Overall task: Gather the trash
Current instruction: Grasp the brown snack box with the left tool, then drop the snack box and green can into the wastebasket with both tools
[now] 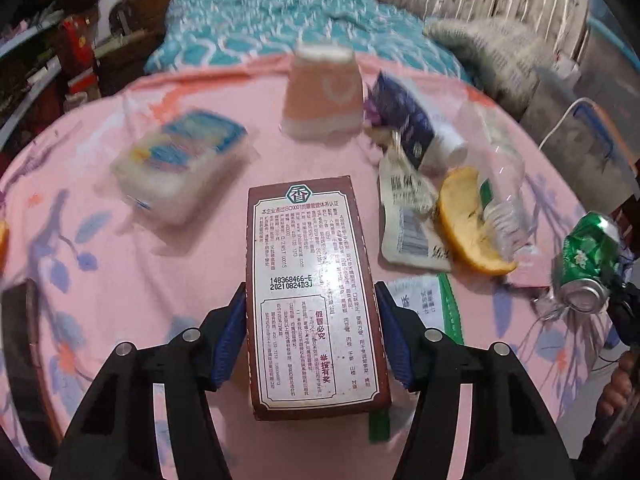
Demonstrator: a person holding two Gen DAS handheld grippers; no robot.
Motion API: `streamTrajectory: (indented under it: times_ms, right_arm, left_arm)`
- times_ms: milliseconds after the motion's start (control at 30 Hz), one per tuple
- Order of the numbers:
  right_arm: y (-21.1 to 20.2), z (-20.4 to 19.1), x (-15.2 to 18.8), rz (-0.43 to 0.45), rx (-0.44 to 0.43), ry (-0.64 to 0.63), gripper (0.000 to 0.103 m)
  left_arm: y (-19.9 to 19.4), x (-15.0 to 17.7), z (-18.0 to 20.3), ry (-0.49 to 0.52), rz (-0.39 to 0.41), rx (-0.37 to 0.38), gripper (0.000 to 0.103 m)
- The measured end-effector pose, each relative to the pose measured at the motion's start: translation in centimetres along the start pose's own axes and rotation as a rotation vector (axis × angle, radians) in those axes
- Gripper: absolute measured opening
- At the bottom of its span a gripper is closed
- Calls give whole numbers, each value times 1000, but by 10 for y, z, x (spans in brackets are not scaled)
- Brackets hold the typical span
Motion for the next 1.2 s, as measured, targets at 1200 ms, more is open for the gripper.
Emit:
streamTrajectory:
  times_ms: [1200]
  right_arm:
    - [-157,156,-141,440,-86,314,15]
  left_arm:
    - [75,-151,480,614,-31,627,58]
Point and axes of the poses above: each gripper's, at about its wrist camera, not at the fingertips, and y roughly the way its jaws point, z to its right, x to its underside, the point moved 9 cm from there along y, roughly the way its jaws point, and after that the axes turned 12 degrees about y, right-handed, at the moved point
